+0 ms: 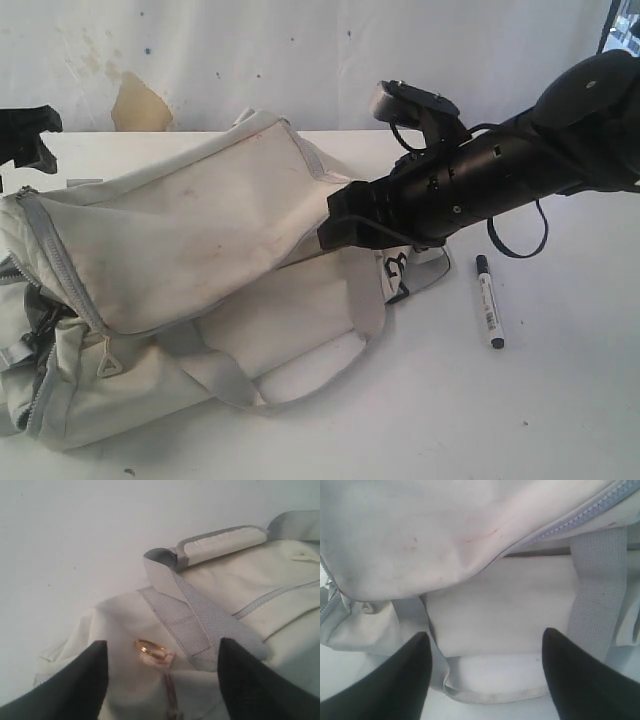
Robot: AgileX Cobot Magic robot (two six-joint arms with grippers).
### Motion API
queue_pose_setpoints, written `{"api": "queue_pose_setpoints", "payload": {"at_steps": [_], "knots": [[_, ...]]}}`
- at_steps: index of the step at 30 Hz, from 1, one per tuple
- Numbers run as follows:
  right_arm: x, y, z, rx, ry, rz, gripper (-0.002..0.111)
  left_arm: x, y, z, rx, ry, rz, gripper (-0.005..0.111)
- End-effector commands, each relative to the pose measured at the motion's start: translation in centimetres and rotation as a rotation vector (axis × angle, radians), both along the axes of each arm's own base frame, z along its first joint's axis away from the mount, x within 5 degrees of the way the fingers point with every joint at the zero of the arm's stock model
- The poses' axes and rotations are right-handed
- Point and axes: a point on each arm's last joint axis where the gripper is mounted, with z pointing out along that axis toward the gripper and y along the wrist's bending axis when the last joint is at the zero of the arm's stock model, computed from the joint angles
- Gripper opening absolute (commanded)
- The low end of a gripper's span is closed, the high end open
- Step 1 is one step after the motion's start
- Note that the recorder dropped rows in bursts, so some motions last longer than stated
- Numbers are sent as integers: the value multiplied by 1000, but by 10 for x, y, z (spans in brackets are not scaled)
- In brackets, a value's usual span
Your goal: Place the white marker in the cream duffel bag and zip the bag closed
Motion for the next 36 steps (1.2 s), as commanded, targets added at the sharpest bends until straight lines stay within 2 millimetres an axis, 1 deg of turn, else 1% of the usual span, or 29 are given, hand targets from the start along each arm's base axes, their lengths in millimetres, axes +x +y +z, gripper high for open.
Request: {"api": "queue_pose_setpoints", "payload": {"at_steps": [1,2,4,5,6,8,9,11,13,16,18,20,23,24,26,27,29,30,31,34,35,36], "knots": [[-1,1,3,19,15,4,60,4,-1,-8,-27,24,-8,63],[-1,1,3,21,20,1,60,4,-2,-9,-44,37,-5,58],[-1,2,3,22,24,1,60,4,-3,-10,-48,45,-10,45],[-1,1,3,22,21,-2,60,3,-3,-8,-48,38,-11,36],[-1,1,3,22,20,-3,60,3,-3,-8,-48,38,-11,32],[0,1,3,19,10,-11,60,2,-3,-8,-34,46,-38,13],[0,1,3,19,10,-11,60,1,-3,-8,-19,46,-62,0],[0,1,3,19,9,-12,60,1,-3,-5,-9,33,-75,0],[1,1,3,18,0,-21,60,-1,-3,3,-4,1,-73,0],[5,-1,4,13,-34,-54,60,-9,-2,31,8,-104,-66,0],[6,-1,4,12,-43,-63,60,-14,-2,40,21,-132,-81,0],[7,-1,4,11,-48,-65,60,-17,-2,44,37,-136,-103,0],[4,2,5,22,-1,-15,60,-22,-4,47,62,-123,-157,0],[3,5,5,29,20,13,60,-24,-5,47,72,-122,-178,0],[10,15,10,51,12,135,60,-28,-7,47,86,-97,-221,0],[14,19,16,71,-33,178,60,-30,-8,49,95,-97,-244,0],[24,28,30,116,-183,278,60,-32,-11,53,94,-117,-254,0],[31,33,39,157,-229,288,60,-33,-12,57,80,-135,-247,0],[36,36,43,181,-237,283,60,-33,-12,58,73,-140,-243,0],[50,47,45,259,-233,306,60,-34,-14,58,32,-123,-236,0],[56,57,44,307,-233,340,60,-35,-16,57,12,-109,-239,0],[59,61,42,316,-249,350,60,-35,-16,57,13,-110,-240,0]]}}
